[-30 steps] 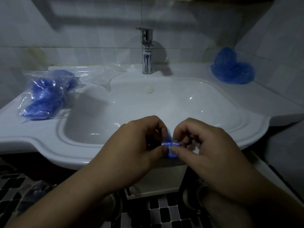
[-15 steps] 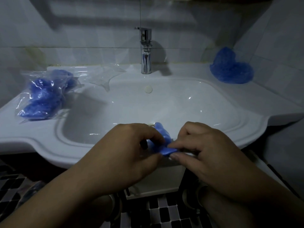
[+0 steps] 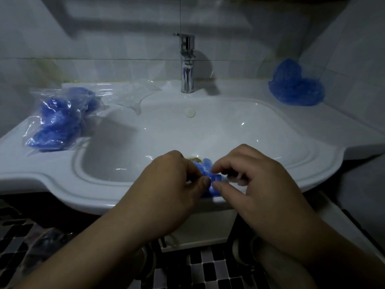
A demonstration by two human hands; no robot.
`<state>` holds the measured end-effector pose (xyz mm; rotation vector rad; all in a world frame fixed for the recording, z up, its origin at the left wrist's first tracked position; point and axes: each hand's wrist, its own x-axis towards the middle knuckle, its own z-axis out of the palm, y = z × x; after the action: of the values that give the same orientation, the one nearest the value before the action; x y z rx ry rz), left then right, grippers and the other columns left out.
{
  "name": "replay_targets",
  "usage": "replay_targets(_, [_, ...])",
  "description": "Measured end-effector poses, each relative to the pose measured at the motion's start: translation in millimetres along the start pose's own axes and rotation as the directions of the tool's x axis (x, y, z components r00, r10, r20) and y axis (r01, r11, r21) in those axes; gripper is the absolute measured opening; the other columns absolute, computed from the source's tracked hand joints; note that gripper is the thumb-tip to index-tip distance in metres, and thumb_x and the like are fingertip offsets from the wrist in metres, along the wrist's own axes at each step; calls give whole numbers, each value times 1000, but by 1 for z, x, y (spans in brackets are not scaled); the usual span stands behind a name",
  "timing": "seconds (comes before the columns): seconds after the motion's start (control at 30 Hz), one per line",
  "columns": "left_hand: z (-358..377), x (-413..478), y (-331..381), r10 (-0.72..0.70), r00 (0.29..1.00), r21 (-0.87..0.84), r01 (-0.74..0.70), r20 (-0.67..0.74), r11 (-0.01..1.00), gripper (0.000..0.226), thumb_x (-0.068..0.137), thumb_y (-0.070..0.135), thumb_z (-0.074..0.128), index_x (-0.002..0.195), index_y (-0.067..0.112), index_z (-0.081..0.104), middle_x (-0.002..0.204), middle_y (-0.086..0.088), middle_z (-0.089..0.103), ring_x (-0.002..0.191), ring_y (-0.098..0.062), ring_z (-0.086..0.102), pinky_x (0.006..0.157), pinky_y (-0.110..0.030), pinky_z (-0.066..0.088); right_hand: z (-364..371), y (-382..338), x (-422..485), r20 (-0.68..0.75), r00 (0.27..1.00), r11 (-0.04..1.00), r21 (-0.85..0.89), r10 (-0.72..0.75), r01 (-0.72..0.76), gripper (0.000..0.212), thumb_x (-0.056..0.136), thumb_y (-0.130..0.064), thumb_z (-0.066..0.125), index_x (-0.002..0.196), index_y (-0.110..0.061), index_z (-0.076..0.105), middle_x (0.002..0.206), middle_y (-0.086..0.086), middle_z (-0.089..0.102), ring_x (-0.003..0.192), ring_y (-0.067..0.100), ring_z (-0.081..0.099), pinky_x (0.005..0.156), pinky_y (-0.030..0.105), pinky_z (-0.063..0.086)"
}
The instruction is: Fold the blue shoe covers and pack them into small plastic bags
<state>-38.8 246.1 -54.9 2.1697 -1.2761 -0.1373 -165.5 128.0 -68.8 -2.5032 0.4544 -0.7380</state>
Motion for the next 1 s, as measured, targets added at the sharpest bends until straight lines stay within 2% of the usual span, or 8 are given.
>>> replay_targets(0.13, [3, 0, 0, -13, 995, 31, 16, -102, 999, 29, 79, 50, 64, 68, 24, 70, 76, 5, 59, 76, -8, 53, 59, -18, 39, -2, 0, -2, 123, 991, 998, -38, -52, 57, 24, 81, -49, 58, 95, -33, 71, 88, -15, 55, 87, 4, 55, 71, 24, 47])
replay_targets(0.23, [2, 1, -7, 70, 983, 65, -60, -168, 996, 18, 71, 50, 66, 73, 32, 63, 83, 15, 51, 80, -4, 51, 61, -12, 33, -5, 1, -2, 177, 982, 992, -99, -65, 83, 24, 77, -47, 71, 97, -34, 69, 90, -18, 51, 89, 3, 50, 73, 23, 43])
replay_targets(0.33, [-8, 0, -11, 229, 972, -4, -229, -47, 973, 13, 77, 47, 62, 80, 36, 69, 90, 17, 58, 87, -1, 58, 73, -23, 46, -9, 2, -2, 174, 982, 994, -56, -78, 89, 18, 78, -43, 69, 93, -33, 71, 89, -17, 53, 89, 4, 52, 72, 24, 43])
replay_targets(0.4, [-15, -5, -11, 276, 960, -63, -273, 38, 960, 24, 77, 50, 54, 80, 35, 73, 87, 17, 64, 85, 0, 63, 74, -29, 51, -13, 1, -3, 202, 977, 998, -2, -66, 68, 22, 80, -44, 60, 95, -34, 72, 89, -16, 54, 90, 4, 53, 73, 23, 44])
replay_targets(0.57, [-15, -9, -5, 258, 964, -63, -254, 70, 965, 40, 77, 64, 49, 79, 31, 73, 82, 14, 65, 81, 5, 62, 69, -22, 47, -18, -1, -2, 237, 971, 999, 41, -42, 33, 20, 88, -38, 52, 98, -34, 69, 85, -13, 59, 84, 6, 57, 70, 21, 44])
replay_targets(0.7, [-7, -4, 0, 85, 995, 16, -84, -48, 996, 33, 86, 54, 51, 65, 32, 64, 78, 12, 59, 69, -2, 55, 58, -20, 36, -13, -2, -1, 150, 987, 987, 146, 51, -73, 15, 89, -22, 63, 94, -36, 61, 77, -7, 61, 71, 9, 60, 62, 18, 47])
replay_targets(0.87, [6, 1, 5, -6, 988, 96, 21, -155, 995, 32, 84, 52, 57, 70, 24, 65, 79, 4, 60, 71, -9, 54, 56, -13, 33, -1, 0, 1, 42, 997, 998, -13, 60, -60, 13, 84, -23, 69, 78, -33, 64, 74, -14, 56, 72, 3, 56, 62, 12, 42])
replay_targets(1.0, [6, 0, 0, 58, 982, 33, -52, -180, 998, 15, 78, 40, 68, 71, 30, 59, 77, 14, 50, 72, -1, 50, 60, -11, 35, -4, 1, -1, 80, 997, 999, -32, -8, 11, 7, 85, -36, 66, 90, -34, 71, 86, -16, 57, 82, 3, 56, 68, 18, 44])
